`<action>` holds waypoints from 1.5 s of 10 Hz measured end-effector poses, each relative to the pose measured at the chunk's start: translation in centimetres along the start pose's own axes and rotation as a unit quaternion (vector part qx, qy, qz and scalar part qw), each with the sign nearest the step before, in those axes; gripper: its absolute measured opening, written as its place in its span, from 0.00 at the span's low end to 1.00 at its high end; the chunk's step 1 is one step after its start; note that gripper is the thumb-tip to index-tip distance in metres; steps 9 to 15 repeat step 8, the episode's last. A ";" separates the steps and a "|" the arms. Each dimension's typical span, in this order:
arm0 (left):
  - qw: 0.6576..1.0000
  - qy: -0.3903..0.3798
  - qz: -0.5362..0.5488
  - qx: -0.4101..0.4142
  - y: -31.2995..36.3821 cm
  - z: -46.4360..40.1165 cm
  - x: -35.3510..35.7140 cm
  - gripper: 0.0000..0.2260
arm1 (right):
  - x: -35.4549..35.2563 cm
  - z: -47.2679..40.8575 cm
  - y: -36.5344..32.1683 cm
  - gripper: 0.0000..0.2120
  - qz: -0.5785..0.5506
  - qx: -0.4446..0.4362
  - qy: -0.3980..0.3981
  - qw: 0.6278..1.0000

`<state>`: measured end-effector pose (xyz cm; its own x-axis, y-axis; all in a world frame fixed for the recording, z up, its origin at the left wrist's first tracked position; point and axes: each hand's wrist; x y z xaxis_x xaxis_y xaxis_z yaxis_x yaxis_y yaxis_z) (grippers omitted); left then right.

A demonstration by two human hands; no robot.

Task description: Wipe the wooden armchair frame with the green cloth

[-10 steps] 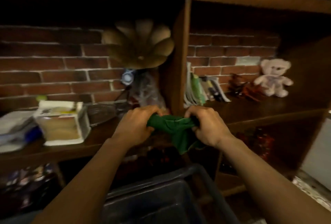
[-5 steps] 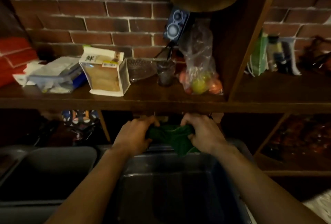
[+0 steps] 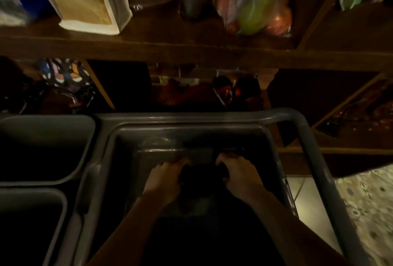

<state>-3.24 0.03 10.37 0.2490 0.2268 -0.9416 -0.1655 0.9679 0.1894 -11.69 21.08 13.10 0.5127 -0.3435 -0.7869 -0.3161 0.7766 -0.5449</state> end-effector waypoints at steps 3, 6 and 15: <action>0.991 -0.126 -0.039 0.014 0.2 3.1 7.2 0.32 | 7.8 2.8 3.9 0.32 0.032 0.050 -0.157 0.986; 0.989 -0.132 -0.047 0.047 0.3 3.5 6.9 0.30 | 6.3 3.5 3.8 0.33 0.006 0.076 -0.169 0.983; 0.997 -0.043 -0.066 0.026 0.8 2.1 0.6 0.30 | 0.4 3.0 2.5 0.29 0.002 0.054 -0.059 0.997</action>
Point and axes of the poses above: each hand's wrist, its own z-axis away from the middle knuckle, its own x-axis out of the palm, y = z × x, and after that the axes turned 12 degrees about -z, right-handed
